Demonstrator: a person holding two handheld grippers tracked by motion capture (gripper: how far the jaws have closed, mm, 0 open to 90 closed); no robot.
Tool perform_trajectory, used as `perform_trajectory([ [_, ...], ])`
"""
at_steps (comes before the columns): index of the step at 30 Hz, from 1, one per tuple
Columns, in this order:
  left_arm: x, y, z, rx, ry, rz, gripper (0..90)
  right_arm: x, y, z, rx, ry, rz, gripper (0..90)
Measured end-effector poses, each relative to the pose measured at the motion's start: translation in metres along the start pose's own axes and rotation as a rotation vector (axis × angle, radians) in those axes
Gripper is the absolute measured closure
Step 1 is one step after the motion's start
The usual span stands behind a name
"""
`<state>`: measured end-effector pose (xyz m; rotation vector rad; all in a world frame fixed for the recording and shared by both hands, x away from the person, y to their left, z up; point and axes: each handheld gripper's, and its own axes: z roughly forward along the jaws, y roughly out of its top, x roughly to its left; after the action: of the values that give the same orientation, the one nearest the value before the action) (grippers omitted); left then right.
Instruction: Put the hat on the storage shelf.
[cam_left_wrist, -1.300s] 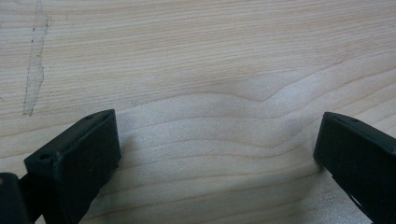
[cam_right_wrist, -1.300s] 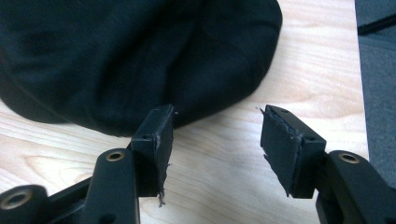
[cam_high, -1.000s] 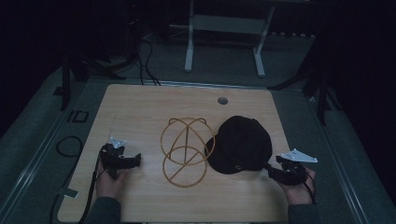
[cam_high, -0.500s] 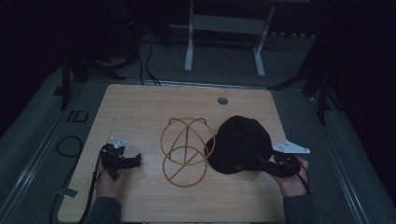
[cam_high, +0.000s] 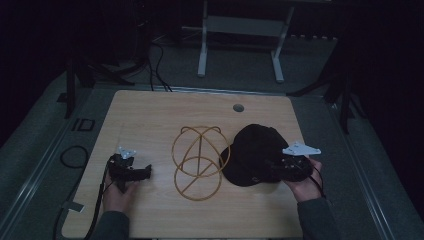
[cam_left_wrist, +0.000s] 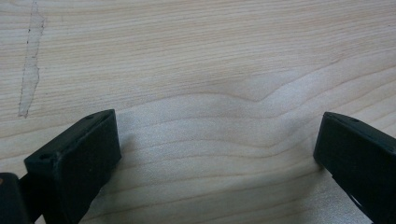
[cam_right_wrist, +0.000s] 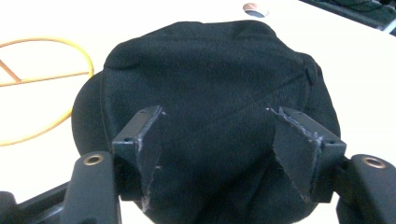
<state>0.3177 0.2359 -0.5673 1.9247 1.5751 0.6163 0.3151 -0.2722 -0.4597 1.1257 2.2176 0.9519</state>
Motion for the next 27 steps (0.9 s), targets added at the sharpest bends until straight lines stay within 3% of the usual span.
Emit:
perform_trajectory([
  [5, 0.000, 0.000, 0.000, 0.000, 0.000, -0.001, 0.1, 0.000, 0.010, 0.003, 0.005, 0.010, -0.020, 30.0],
  [12, 0.000, 0.000, 0.000, 0.001, -0.001, 0.000, 0.1, -0.008, 0.024, 0.007, -0.026, 0.098, -0.004, 25.7],
  [18, 0.000, 0.000, 0.000, 0.000, -0.001, 0.000, 0.1, -0.013, 0.029, 0.011, -0.013, 0.102, -0.014, 23.7],
  [27, 0.000, 0.000, 0.000, 0.000, 0.000, 0.000, 0.1, -0.015, 0.037, 0.021, 0.021, 0.125, -0.068, 20.3],
])
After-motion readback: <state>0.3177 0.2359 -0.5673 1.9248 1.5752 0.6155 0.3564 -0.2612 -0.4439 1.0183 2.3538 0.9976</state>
